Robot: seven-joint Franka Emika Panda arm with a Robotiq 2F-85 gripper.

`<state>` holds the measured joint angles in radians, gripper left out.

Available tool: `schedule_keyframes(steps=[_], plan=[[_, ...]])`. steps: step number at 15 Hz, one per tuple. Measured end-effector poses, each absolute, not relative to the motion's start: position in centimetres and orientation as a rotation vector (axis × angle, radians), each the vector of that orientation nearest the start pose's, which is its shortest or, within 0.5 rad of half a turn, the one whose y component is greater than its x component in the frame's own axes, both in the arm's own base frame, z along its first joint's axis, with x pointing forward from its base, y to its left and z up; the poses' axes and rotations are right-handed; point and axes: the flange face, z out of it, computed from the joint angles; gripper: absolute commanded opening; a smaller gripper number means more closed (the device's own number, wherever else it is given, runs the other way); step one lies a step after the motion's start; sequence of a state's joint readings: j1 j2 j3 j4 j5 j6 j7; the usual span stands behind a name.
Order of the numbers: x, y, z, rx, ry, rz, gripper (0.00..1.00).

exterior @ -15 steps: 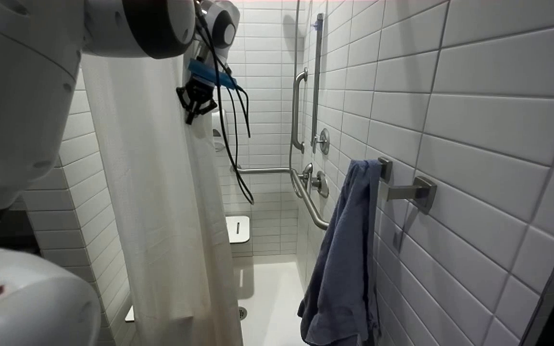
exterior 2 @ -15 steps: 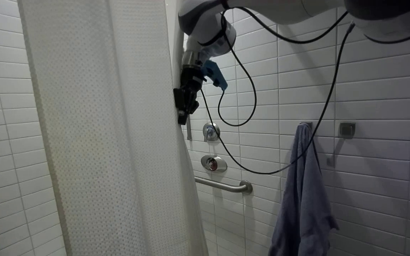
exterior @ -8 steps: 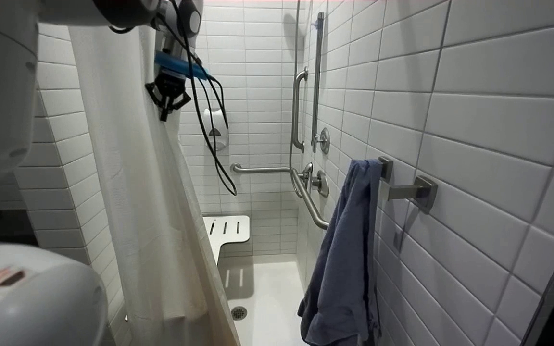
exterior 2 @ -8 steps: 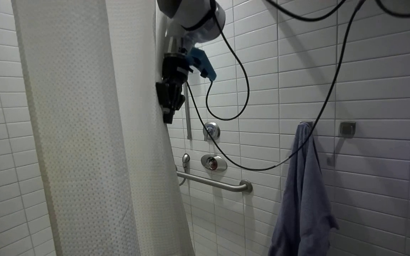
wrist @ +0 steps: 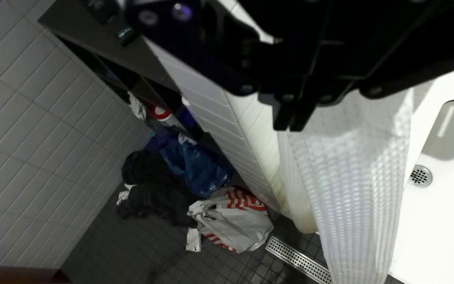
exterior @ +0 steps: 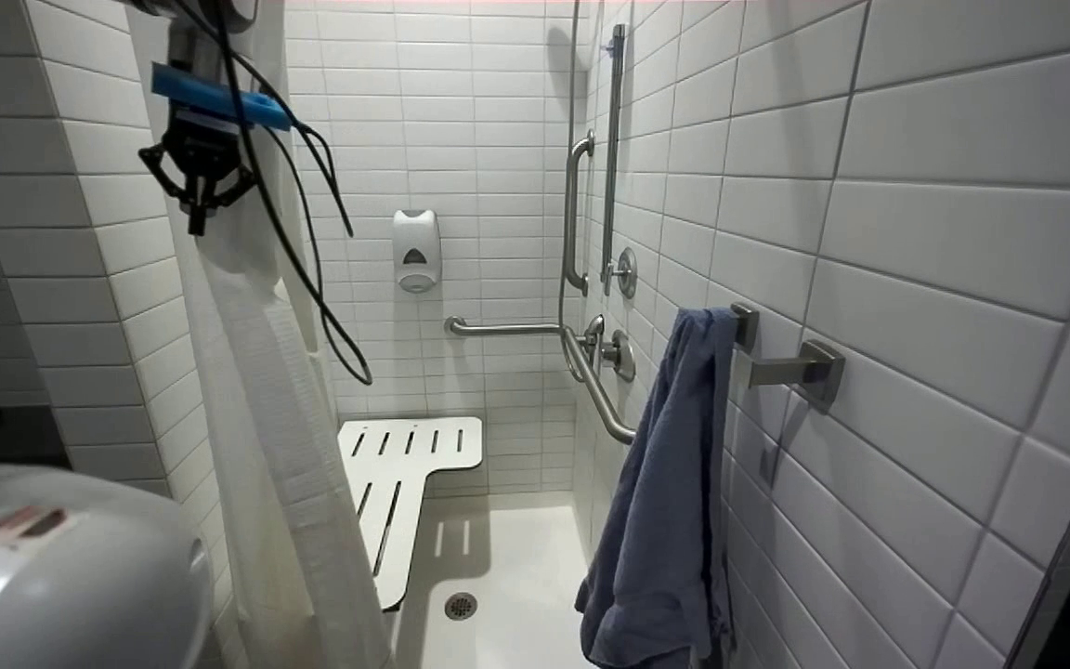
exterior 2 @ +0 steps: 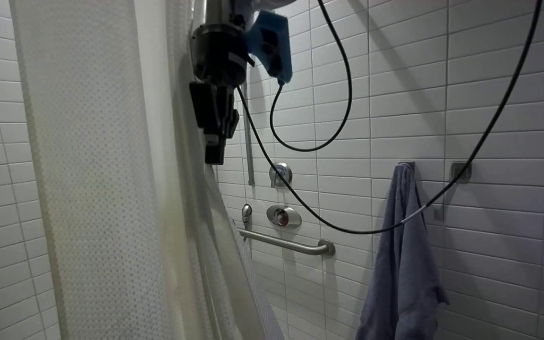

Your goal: Push the shower curtain to the left.

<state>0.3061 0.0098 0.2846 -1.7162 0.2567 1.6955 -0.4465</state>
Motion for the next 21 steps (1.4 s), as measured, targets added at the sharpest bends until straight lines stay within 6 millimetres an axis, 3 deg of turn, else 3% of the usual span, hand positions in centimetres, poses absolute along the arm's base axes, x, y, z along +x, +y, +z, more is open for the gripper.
schedule_keyframes(steps=[2, 4, 5, 7, 10, 12, 15, 21], plan=[[41.8, 35.3, 55.9, -2.515, -1.45, 0.072, 0.0], [39.7, 37.3, 55.1, -2.497, -1.495, 0.068, 0.27], [39.3, 38.1, 54.5, -2.491, -1.505, 0.07, 0.31], [39.8, 38.8, 53.0, -2.487, -1.507, 0.07, 0.44], [42.9, 38.1, 50.8, -2.522, -1.472, 0.064, 0.65], [45.9, 36.4, 49.7, -2.572, -1.433, 0.046, 0.8], [50.9, 32.3, 48.7, -2.69, -1.325, 0.008, 0.99], [58.5, 22.0, 50.0, -2.955, -1.009, -0.101, 1.0]])
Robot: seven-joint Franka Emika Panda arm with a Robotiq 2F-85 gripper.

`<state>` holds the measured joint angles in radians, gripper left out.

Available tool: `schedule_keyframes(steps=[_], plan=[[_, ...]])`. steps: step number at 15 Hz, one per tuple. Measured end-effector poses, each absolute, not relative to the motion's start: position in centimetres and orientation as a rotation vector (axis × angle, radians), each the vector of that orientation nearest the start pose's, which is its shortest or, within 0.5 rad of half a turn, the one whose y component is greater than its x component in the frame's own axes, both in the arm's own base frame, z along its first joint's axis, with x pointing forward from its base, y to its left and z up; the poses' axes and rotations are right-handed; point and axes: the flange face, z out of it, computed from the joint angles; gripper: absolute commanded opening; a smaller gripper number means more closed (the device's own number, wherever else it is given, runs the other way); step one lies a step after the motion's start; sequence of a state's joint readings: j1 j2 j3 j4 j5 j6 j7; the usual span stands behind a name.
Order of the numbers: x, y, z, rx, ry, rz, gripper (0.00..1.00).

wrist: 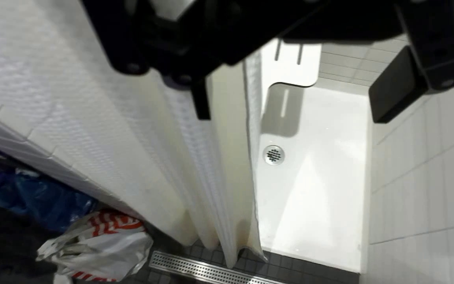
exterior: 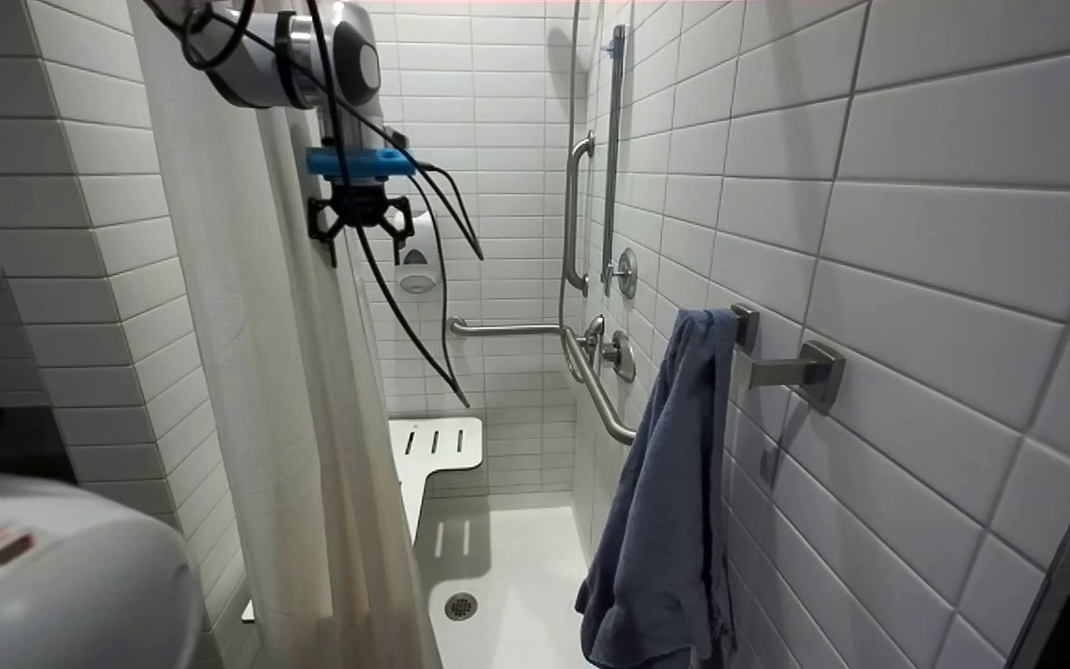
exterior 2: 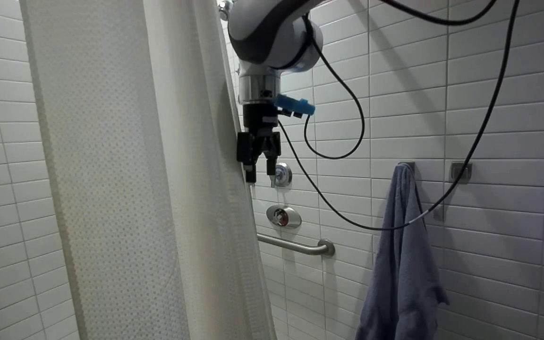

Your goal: Push the shower curtain to the left.

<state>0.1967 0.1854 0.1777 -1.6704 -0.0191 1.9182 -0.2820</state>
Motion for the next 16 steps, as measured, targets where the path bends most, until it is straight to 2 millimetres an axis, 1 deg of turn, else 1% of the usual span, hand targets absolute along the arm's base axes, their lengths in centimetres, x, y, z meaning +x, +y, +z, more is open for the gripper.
schedule_keyframes(steps=[4, 8, 12, 14, 16], plan=[[61.3, 16.0, 52.2, -3.107, -0.771, -0.185, 1.0], [62.8, 9.9, 54.2, -3.214, -0.514, -0.216, 1.0], [62.8, 3.2, 56.2, -3.267, -0.278, -0.117, 1.0], [62.3, 0.0, 57.2, -3.279, -0.178, -0.055, 1.0], [61.7, -2.6, 58.0, -3.276, -0.093, -0.001, 1.0]])
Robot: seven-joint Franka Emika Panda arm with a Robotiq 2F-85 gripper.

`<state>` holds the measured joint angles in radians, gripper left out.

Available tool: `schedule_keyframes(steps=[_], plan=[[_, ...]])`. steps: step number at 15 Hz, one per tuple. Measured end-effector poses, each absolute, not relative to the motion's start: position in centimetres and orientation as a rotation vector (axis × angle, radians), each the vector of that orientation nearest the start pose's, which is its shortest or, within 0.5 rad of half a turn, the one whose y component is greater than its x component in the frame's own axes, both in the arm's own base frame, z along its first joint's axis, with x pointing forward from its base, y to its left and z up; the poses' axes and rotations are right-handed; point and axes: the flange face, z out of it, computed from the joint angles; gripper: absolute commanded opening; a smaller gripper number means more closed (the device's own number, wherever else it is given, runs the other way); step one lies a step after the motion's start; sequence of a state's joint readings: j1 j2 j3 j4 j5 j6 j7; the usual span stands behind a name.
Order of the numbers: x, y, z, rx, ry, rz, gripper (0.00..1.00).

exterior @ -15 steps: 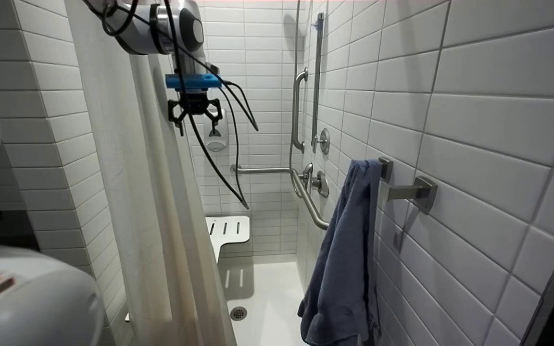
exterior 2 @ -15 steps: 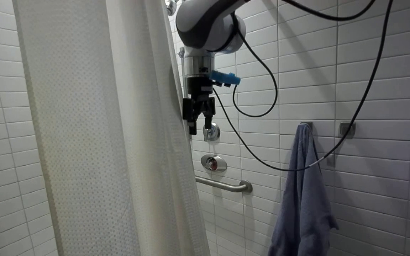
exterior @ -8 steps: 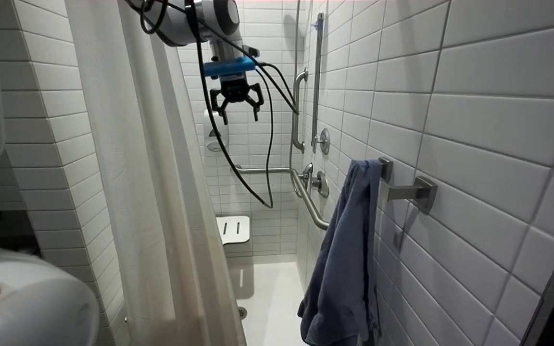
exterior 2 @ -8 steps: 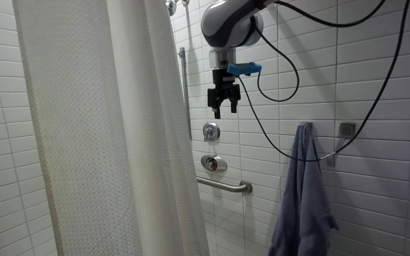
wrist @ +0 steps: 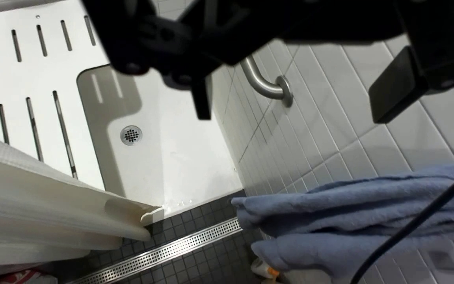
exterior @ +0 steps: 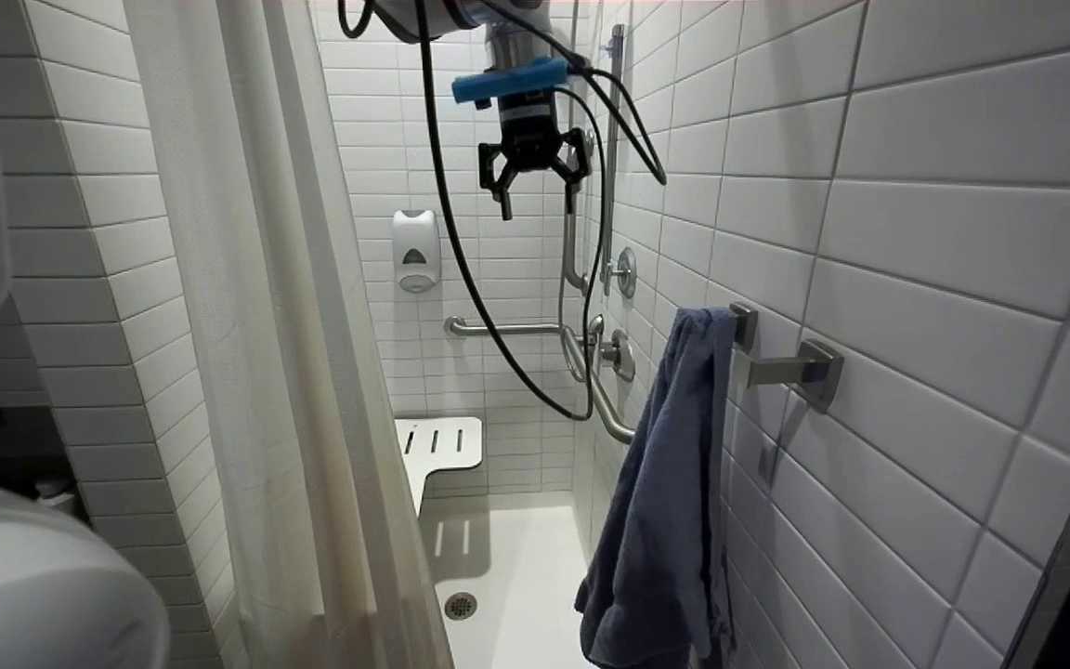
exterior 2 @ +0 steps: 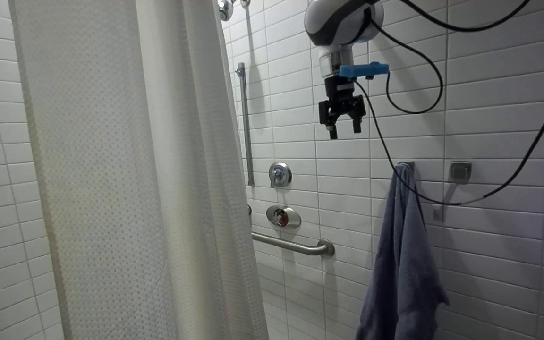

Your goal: Push the shower curtain to the left.

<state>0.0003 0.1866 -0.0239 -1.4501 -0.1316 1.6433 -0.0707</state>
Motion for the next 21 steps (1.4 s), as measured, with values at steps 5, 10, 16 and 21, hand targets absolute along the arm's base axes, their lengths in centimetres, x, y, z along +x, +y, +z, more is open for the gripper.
schedule_keyframes(steps=[5, 10, 16, 21], plan=[[59.6, -7.4, 58.7, -3.186, 0.077, 0.088, 1.0], [58.4, -9.2, 58.3, -3.127, 0.127, 0.179, 1.0], [58.3, -9.1, 58.2, -3.126, 0.124, 0.185, 1.0], [58.3, -9.1, 58.2, -3.126, 0.124, 0.186, 1.0]])
